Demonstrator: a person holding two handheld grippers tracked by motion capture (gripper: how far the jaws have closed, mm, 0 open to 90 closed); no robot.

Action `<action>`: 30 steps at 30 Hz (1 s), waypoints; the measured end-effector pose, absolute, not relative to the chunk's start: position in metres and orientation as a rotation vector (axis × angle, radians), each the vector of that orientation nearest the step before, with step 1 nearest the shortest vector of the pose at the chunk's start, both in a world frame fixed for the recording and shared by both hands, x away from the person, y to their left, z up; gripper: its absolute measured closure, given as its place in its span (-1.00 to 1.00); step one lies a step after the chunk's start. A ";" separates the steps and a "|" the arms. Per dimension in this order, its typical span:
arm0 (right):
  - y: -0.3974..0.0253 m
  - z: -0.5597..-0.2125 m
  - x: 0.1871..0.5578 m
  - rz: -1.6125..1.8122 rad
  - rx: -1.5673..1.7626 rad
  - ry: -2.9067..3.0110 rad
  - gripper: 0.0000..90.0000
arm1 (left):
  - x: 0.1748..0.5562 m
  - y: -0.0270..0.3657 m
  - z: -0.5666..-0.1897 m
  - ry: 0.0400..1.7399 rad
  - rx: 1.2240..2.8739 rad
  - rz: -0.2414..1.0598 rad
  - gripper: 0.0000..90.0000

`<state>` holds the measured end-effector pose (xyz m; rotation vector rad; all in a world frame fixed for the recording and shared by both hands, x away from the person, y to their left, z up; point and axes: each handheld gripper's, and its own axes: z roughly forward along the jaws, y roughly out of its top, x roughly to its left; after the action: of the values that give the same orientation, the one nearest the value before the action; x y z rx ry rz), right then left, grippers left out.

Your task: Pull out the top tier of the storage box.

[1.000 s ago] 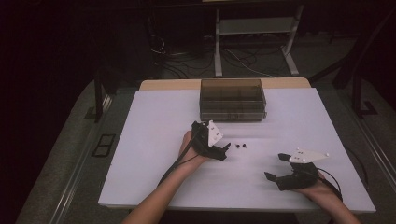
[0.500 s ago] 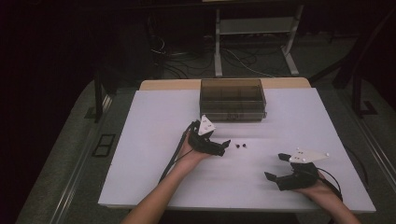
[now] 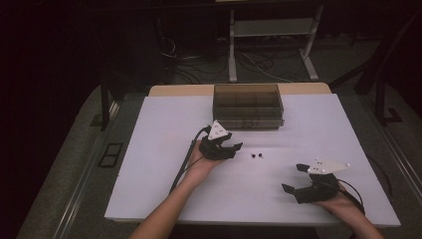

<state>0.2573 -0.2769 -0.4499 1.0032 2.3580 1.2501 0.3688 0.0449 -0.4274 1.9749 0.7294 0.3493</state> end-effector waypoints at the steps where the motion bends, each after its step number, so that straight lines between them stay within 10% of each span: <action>1: -0.277 -0.450 0.257 1.250 1.003 2.359 -0.78 | 0.369 0.046 -0.428 0.719 1.984 0.353 0.07; 20: -0.277 -0.450 0.257 1.247 1.007 2.354 -0.78 | 0.380 0.044 -0.404 0.639 2.008 0.292 0.97; 30: -0.278 -0.450 0.256 1.250 1.004 2.354 -0.78 | 0.400 0.040 -0.379 0.593 2.042 0.283 0.98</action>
<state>0.2561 -0.2777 -0.4496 1.0043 2.3544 1.2502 0.3998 0.0400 -0.3795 2.0423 0.5928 0.2833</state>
